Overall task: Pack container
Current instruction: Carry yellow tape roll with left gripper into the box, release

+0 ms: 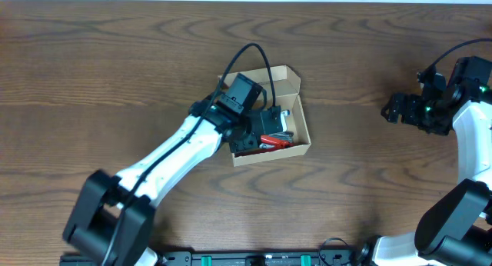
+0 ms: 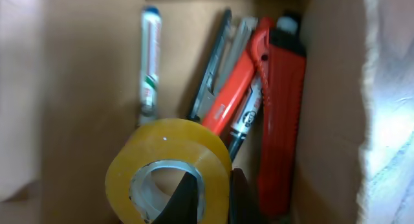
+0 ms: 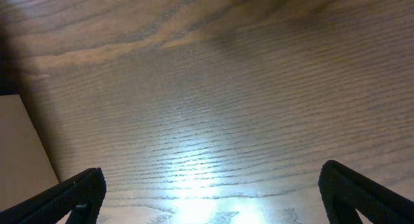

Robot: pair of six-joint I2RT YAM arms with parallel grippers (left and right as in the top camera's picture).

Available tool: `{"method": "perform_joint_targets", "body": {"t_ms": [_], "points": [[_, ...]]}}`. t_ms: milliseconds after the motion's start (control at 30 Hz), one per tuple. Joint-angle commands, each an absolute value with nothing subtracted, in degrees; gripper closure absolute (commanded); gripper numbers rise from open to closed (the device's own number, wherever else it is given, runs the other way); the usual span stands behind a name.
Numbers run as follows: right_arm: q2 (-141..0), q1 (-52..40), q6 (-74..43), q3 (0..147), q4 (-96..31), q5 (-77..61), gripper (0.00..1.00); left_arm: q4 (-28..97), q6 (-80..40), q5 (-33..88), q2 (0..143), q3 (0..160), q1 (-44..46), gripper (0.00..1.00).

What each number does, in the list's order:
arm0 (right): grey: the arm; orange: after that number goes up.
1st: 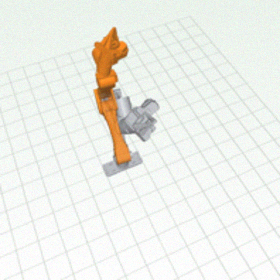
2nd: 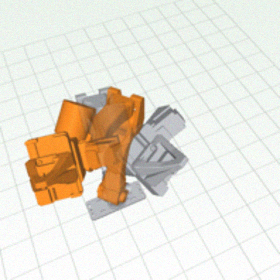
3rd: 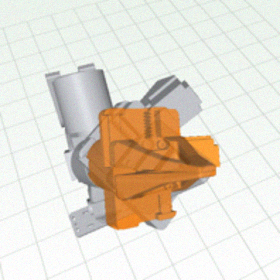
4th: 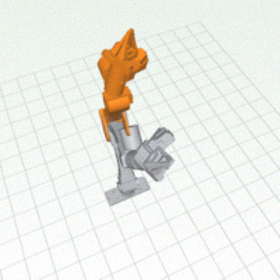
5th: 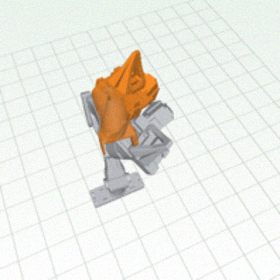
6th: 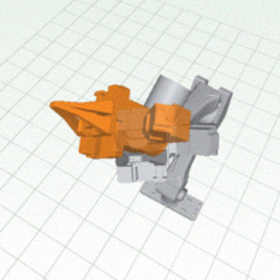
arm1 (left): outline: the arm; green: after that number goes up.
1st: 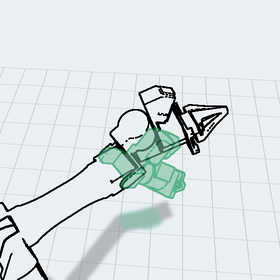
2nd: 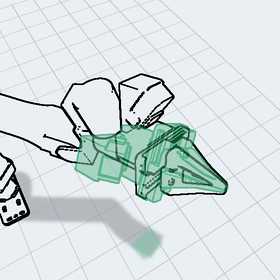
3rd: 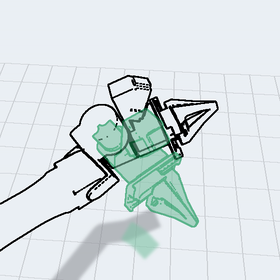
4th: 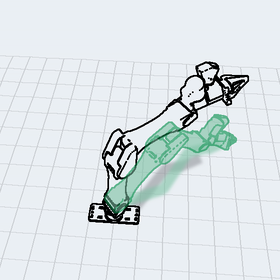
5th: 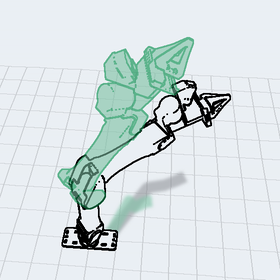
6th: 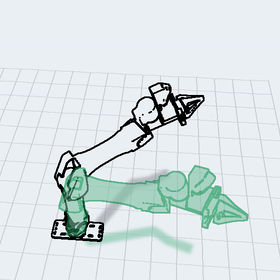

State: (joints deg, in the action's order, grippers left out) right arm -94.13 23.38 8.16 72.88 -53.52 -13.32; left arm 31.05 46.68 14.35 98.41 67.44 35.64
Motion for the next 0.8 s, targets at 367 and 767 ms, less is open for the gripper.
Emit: {"method": "perform_joint_targets", "body": {"t_ms": [367, 767], "points": [[-94.1, 22.6, 9.0, 72.7, -53.3, -13.6, 0.01, 31.3, 41.5, 12.9, 104.5, 68.1, 35.6, 0.60], [-94.1, 22.6, 9.0, 72.8, -52.1, -14.3, 0.01, 38.7, 33.3, 7.6, 102.3, 75.3, 35.6, 0.05]]}}
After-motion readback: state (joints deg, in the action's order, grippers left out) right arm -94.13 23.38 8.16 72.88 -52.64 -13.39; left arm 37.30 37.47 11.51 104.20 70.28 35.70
